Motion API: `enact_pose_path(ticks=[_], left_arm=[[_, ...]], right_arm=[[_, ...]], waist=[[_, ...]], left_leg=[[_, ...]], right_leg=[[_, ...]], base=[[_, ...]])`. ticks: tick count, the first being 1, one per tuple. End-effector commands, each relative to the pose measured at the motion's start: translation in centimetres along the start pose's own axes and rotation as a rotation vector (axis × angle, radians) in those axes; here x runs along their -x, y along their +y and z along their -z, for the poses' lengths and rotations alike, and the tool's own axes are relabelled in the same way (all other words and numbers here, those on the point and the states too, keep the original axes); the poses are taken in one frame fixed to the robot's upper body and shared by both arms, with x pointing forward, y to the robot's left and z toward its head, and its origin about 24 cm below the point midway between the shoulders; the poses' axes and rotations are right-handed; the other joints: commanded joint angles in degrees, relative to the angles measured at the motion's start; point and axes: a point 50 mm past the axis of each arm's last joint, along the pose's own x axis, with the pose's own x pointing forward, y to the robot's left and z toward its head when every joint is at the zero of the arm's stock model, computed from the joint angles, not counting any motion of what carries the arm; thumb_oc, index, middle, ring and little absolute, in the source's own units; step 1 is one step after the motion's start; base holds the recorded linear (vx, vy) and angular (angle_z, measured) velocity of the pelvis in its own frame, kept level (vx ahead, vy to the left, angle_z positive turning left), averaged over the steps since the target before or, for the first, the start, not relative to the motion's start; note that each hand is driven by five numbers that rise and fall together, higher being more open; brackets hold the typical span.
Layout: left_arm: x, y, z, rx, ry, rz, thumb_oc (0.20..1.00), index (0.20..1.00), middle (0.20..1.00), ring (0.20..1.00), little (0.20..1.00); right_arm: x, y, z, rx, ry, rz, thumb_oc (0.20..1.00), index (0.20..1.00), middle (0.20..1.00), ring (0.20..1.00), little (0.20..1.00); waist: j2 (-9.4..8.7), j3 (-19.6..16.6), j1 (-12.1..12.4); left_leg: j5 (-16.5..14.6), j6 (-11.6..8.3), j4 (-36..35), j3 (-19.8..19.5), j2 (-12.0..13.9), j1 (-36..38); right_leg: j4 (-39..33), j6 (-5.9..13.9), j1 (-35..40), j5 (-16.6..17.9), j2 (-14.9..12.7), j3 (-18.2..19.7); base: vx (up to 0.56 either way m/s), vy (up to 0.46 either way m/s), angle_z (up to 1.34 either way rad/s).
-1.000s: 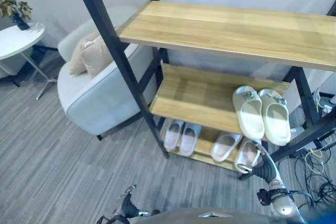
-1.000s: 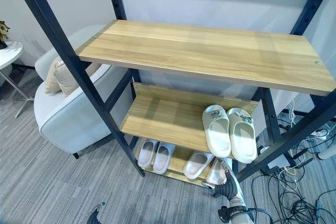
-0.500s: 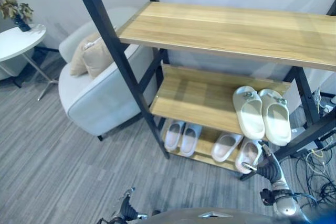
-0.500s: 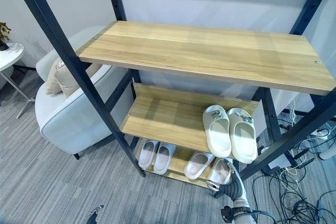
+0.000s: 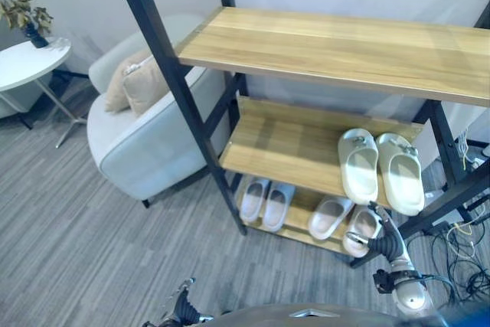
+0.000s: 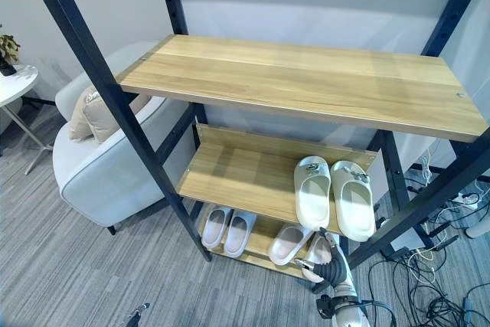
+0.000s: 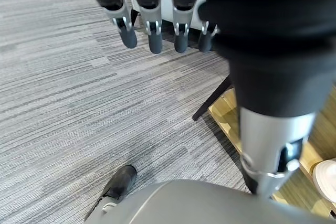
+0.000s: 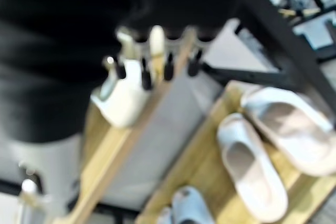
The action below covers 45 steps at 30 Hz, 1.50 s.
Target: Arrange the slippers neatly on the shoe rack.
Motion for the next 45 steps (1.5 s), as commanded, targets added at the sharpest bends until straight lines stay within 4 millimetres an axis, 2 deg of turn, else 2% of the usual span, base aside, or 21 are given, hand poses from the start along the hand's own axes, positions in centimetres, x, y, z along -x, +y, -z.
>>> enact_pose_path(ticks=[1, 15, 24, 36, 45], left_arm=[[-0.7, 1.3, 0.7, 0.027, 0.061, -0.056, 1.0, 1.0, 1.0, 1.0, 1.0], [-0.7, 1.4, 0.7, 0.034, 0.065, -0.067, 1.0, 1.0, 1.0, 1.0, 1.0], [-0.8, 1.3, 0.4, 0.028, 0.053, -0.062, 1.0, 1.0, 1.0, 1.0, 1.0], [-0.9, 1.1, 0.0, 0.019, 0.045, -0.056, 1.0, 1.0, 1.0, 1.0, 1.0], [-0.9, 0.8, -0.1, 0.013, 0.046, -0.048, 1.0, 1.0, 1.0, 1.0, 1.0]], right_arm=[[-1.0, -0.1, -2.1, -0.081, -0.09, 0.052, 1.0, 1.0, 1.0, 1.0, 1.0], [-0.7, -0.2, -1.1, -0.092, -0.036, 0.092, 1.0, 1.0, 1.0, 1.0, 1.0], [-0.2, 1.5, -0.5, -0.072, -0.004, 0.004, 1.0, 1.0, 1.0, 1.0, 1.0], [-0.4, 3.7, -1.6, -0.006, -0.065, -0.124, 1.0, 1.0, 1.0, 1.0, 1.0], [-1.5, 3.4, -3.6, -0.027, -0.153, -0.092, 1.0, 1.0, 1.0, 1.0, 1.0]], waist=[[-0.41, 0.3, 1.4], [-0.32, 0.4, 1.3], [-0.29, 0.5, 1.2], [-0.31, 0.5, 1.7], [-0.27, 0.5, 1.9]], left_leg=[[-2.4, 0.32, 0.3, -1.0, -0.6, 0.1], [-2.3, 0.34, 0.3, -1.2, -0.8, 0.0], [-2.3, 0.41, 0.3, -1.2, -0.9, 0.0], [-2.3, 0.43, 0.3, -1.4, -1.1, 0.1], [-2.1, 0.46, 0.3, -1.6, -1.1, 0.0]], right_leg=[[2.2, -0.62, -6.2, 4.8, 2.6, 1.3], [2.3, -0.65, -6.3, 4.9, 2.5, 1.2], [2.4, -0.65, -6.3, 4.9, 2.4, 1.4], [2.6, -0.8, -6.1, 4.7, 2.4, 1.2], [2.7, -0.81, -6.1, 4.7, 2.4, 0.8]], base=[[0.0, 0.0, 0.0], [0.0, 0.0, 0.0], [0.0, 0.0, 0.0], [0.0, 0.0, 0.0], [0.0, 0.0, 0.0]])
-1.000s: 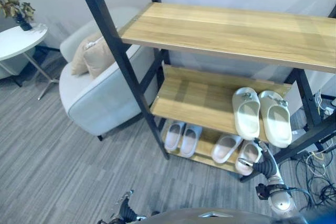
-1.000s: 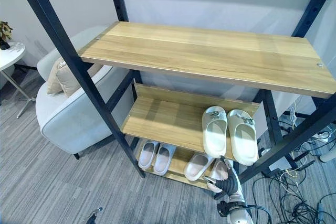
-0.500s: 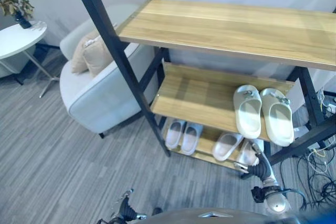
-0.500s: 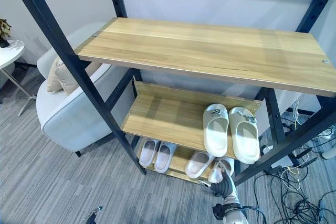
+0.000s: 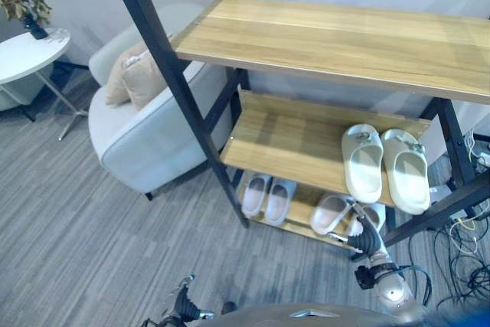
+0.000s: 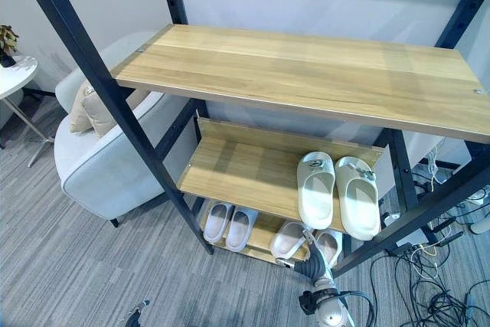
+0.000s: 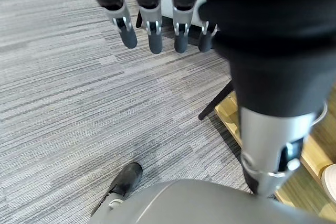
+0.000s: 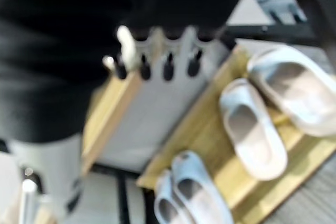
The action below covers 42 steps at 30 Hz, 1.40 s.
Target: Arrange the slippers neatly on the shoe rack.
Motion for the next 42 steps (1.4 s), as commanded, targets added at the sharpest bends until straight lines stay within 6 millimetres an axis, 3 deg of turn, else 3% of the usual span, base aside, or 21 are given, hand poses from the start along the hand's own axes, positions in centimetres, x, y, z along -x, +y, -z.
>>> enact_pose_path(ticks=[1, 13, 27, 42], left_arm=[[-0.6, 0.6, 0.2, -0.001, 0.043, -0.035, 1.0, 1.0, 1.0, 1.0, 1.0], [-0.6, 0.4, 0.3, -0.014, 0.053, -0.026, 1.0, 1.0, 1.0, 1.0, 1.0], [-0.3, 0.1, 0.9, -0.01, 0.079, -0.011, 1.0, 1.0, 1.0, 1.0, 1.0], [-0.2, 0.1, 1.2, -0.008, 0.093, -0.001, 1.0, 1.0, 1.0, 1.0, 1.0]], right_arm=[[-0.5, 0.1, -2.3, -0.038, -0.119, 0.026, 1.0, 1.0, 1.0, 1.0, 1.0], [-1.4, -0.8, -3.2, -0.086, -0.14, 0.093, 1.0, 1.0, 1.0, 1.0, 1.0], [-0.5, -2.8, -1.8, -0.128, -0.085, 0.199, 1.0, 1.0, 1.0, 1.0, 1.0], [0.1, -3.1, -0.6, -0.134, -0.026, 0.219, 1.0, 1.0, 1.0, 1.0, 1.0]], waist=[[-0.85, -1.1, 1.8], [-1.01, -1.2, 2.2], [-0.83, -1.2, 1.6], [-0.71, -1.1, 1.0]], left_leg=[[-2.1, 0.45, 0.3, -1.0, -1.0, 0.6], [-2.0, 0.43, 0.3, -1.2, -0.9, 0.4], [-2.2, 0.4, 0.3, -1.0, -0.9, 0.4], [-2.3, 0.38, 0.3, -0.7, -0.7, 0.6]], right_leg=[[2.7, -0.92, -5.8, 4.8, 2.4, 1.4], [2.5, -0.96, -5.8, 4.8, 2.5, 1.2], [2.5, -0.96, -5.9, 4.7, 2.6, 1.6], [2.6, -1.09, -6.1, 4.6, 2.8, 2.0]], base=[[0.0, 0.0, 0.0], [0.0, 0.0, 0.0], [0.0, 0.0, 0.0], [0.0, 0.0, 0.0]])
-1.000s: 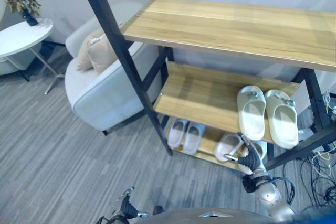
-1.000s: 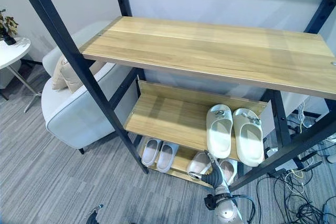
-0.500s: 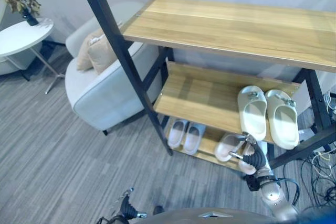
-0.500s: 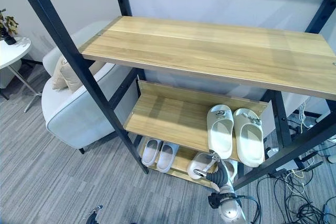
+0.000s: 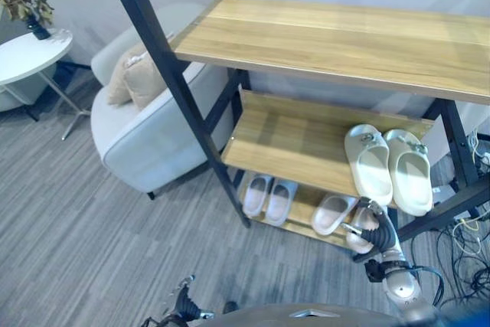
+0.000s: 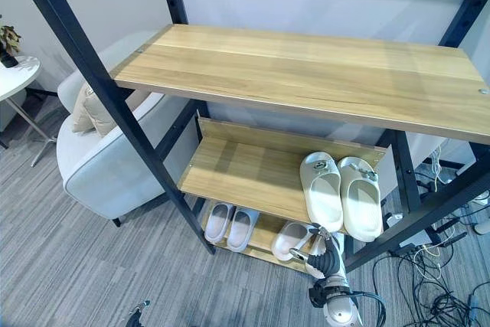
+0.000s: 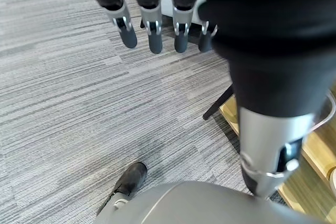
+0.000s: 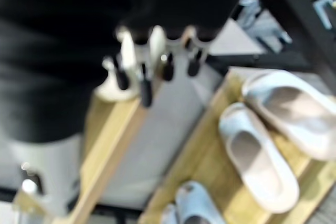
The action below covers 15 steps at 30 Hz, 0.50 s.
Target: Arrange the slippers neatly on the shoe rack.
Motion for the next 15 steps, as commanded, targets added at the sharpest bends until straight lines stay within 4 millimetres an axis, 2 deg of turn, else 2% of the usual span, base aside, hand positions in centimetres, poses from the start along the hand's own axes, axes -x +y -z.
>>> enact_pose_path(ticks=[1, 7, 15], left_arm=[[0.0, 0.2, 1.3, -0.002, 0.076, -0.004, 1.0, 1.0, 1.0, 1.0, 1.0], [0.1, 0.0, 1.6, -0.014, 0.093, 0.006, 1.0, 1.0, 1.0, 1.0, 1.0], [-0.1, 0.5, 1.7, -0.029, 0.096, -0.017, 1.0, 1.0, 1.0, 1.0, 1.0]], right_arm=[[-0.3, -0.8, -1.2, -0.068, -0.062, 0.067, 1.0, 1.0, 1.0, 1.0, 1.0], [-0.4, -0.2, -0.9, -0.043, -0.043, 0.028, 1.0, 1.0, 1.0, 1.0, 1.0], [-0.9, 0.4, -1.4, 0.024, -0.074, -0.022, 1.0, 1.0, 1.0, 1.0, 1.0]], waist=[[-0.94, -1.1, 1.2], [-1.0, -1.1, 1.3], [-1.2, -1.2, 1.7]], left_leg=[[-2.3, 0.37, 0.3, -0.7, -0.7, 0.7], [-2.3, 0.4, 0.3, -0.7, -0.8, 0.7], [-2.3, 0.49, 0.3, -1.0, -0.9, 0.8]], right_leg=[[2.6, -1.04, -6.1, 4.8, 2.8, 2.3], [2.5, -1.12, -6.0, 4.9, 2.9, 2.3], [2.4, -1.16, -5.9, 4.9, 2.9, 2.1]], base=[[0.0, 0.0, 0.0], [0.0, 0.0, 0.0], [0.0, 0.0, 0.0]])
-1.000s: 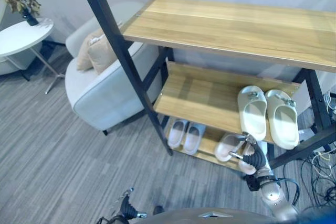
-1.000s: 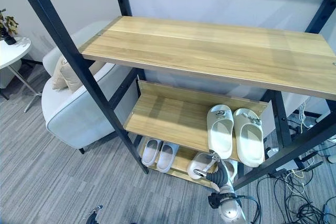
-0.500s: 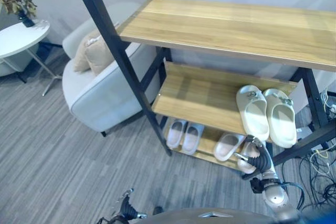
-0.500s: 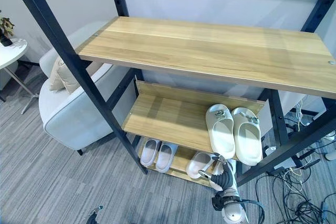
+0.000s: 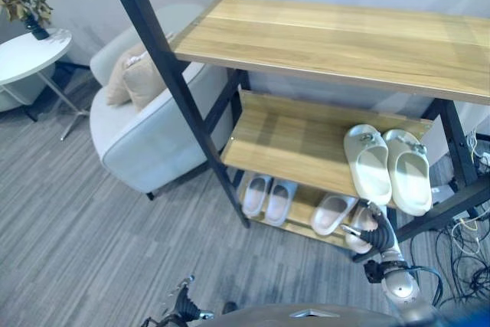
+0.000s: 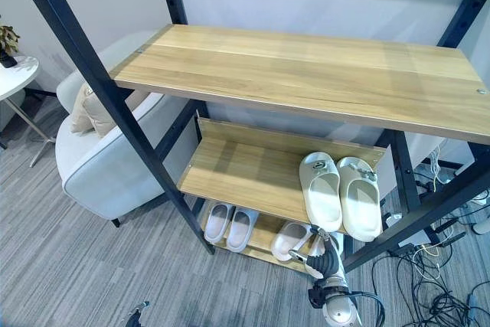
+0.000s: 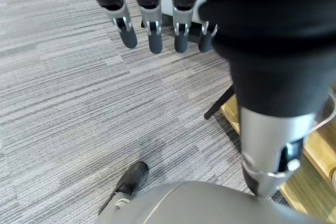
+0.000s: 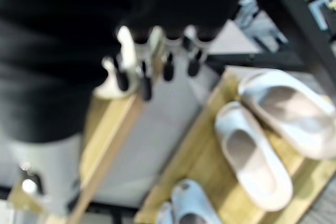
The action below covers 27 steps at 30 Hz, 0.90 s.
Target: Arrange the slippers neatly on the shoe rack.
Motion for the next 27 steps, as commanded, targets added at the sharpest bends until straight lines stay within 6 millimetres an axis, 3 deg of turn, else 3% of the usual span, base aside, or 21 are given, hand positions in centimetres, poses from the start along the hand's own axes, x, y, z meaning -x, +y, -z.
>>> enact_pose_path(ticks=[1, 5, 12, 18, 25, 26, 27], left_arm=[[-0.1, 0.5, 1.5, -0.023, 0.081, -0.021, 1.0, 1.0, 1.0, 1.0, 1.0], [-0.2, 0.6, 1.5, -0.035, 0.079, -0.026, 1.0, 1.0, 1.0, 1.0, 1.0], [-0.3, 0.6, 1.3, -0.051, 0.078, -0.021, 1.0, 1.0, 1.0, 1.0, 1.0], [-0.3, 0.3, 1.2, -0.057, 0.08, -0.014, 1.0, 1.0, 1.0, 1.0, 1.0], [-0.4, -0.3, 0.5, -0.06, 0.063, 0.015, 1.0, 1.0, 1.0, 1.0, 1.0], [-0.4, -0.2, 0.5, -0.06, 0.063, 0.014, 1.0, 1.0, 1.0, 1.0, 1.0], [-0.4, -0.5, 0.6, -0.05, 0.077, 0.03, 1.0, 1.0, 1.0, 1.0, 1.0]], right_arm=[[-0.8, 0.3, -1.6, 0.022, -0.088, -0.018, 1.0, 1.0, 1.0, 1.0, 1.0], [-0.9, 0.8, -1.6, 0.06, -0.1, -0.053, 1.0, 1.0, 1.0, 1.0, 1.0], [-0.2, 2.9, 0.7, 0.17, -0.013, -0.167, 1.0, 1.0, 1.0, 1.0, 1.0], [0.3, 3.5, 2.1, 0.185, 0.057, -0.189, 1.0, 1.0, 1.0, 1.0, 1.0], [2.8, 4.3, 7.7, 0.191, 0.381, -0.212, 1.0, 1.0, 1.0, 1.0, 1.0], [2.8, 4.3, 7.7, 0.19, 0.38, -0.212, 1.0, 1.0, 1.0, 1.0, 1.0], [3.9, 4.2, 9.3, 0.17, 0.487, -0.201, 1.0, 1.0, 1.0, 1.0, 1.0]], waist=[[-1.02, -1.1, 1.7], [-1.19, -1.1, 1.9], [-1.51, -1.1, 2.2], [-1.53, -1.2, 2.2], [-1.33, -1.4, 2.1], [-1.35, -1.4, 2.1], [-1.32, -1.6, 2.0]], left_leg=[[-2.2, 0.51, 0.3, -1.0, -0.9, 0.8], [-2.2, 0.51, 0.3, -1.1, -1.0, 0.7], [-2.2, 0.55, 0.3, -1.3, -1.1, 0.6], [-2.2, 0.56, 0.3, -1.3, -1.1, 0.7], [-2.2, 0.66, 0.3, -1.4, -1.3, 0.7], [-2.2, 0.66, 0.3, -1.4, -1.3, 0.8], [-2.2, 0.66, 0.3, -1.3, -1.3, 0.8]], right_leg=[[2.4, -1.16, -5.9, 4.9, 2.9, 2.1], [2.5, -1.21, -5.8, 4.8, 2.9, 2.0], [2.6, -1.17, -5.7, 4.7, 2.9, 1.7], [2.5, -1.17, -5.7, 4.8, 2.9, 1.7], [2.8, -1.17, -5.7, 4.9, 2.8, 1.7], [2.8, -1.17, -5.7, 4.9, 2.8, 1.7], [2.8, -1.17, -5.6, 4.9, 2.8, 1.6]], base=[[0.0, 0.0, 0.0], [0.0, 0.0, 0.0], [0.0, 0.0, 0.0], [0.0, 0.0, 0.0], [0.0, 0.002, 0.01], [-0.02, 0.023, 0.04], [-0.01, 0.014, 0.03]])
